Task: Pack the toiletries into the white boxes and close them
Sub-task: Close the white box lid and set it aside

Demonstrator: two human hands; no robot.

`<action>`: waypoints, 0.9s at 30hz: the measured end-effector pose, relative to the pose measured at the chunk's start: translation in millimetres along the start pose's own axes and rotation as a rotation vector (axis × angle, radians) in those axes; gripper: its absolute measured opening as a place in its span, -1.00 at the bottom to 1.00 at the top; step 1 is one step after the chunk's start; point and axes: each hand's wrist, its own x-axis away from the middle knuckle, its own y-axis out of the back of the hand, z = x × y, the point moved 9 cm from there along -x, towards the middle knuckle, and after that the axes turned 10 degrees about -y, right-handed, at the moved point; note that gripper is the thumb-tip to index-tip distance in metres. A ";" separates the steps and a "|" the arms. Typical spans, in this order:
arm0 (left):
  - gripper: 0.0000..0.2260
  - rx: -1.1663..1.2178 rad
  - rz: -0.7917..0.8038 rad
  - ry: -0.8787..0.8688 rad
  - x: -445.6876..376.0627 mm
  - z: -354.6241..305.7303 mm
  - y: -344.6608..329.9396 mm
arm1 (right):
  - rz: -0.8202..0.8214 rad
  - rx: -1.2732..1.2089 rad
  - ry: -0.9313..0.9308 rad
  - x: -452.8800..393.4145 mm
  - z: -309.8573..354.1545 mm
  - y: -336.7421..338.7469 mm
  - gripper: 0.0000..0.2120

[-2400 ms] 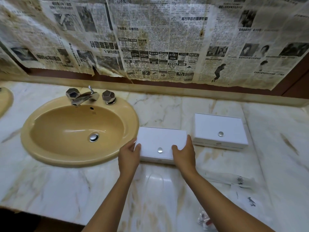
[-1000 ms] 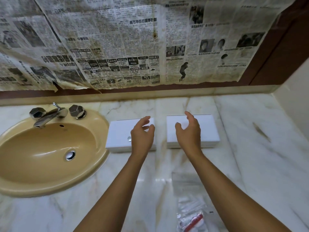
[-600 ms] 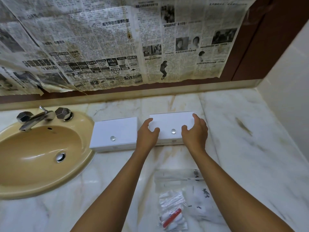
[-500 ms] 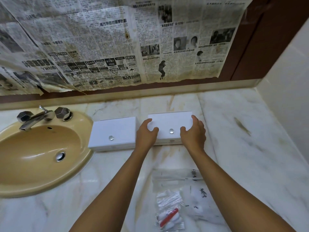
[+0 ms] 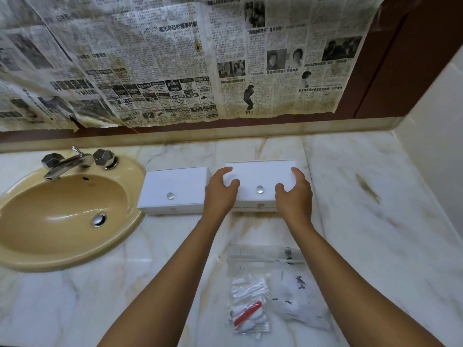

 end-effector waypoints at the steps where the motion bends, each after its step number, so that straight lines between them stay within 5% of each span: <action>1: -0.67 0.000 -0.007 -0.011 3.2 -4.3 4.1 | -0.013 -0.004 0.016 5.1 3.0 3.8 -0.50; 11: -0.72 0.057 -0.055 -0.066 60.4 -5.4 79.4 | 0.011 -0.068 0.068 87.3 14.4 -2.2 -0.52; 27: -0.79 0.061 -0.189 0.093 149.4 104.4 194.4 | 0.201 0.113 0.066 205.4 -25.0 -102.1 -0.51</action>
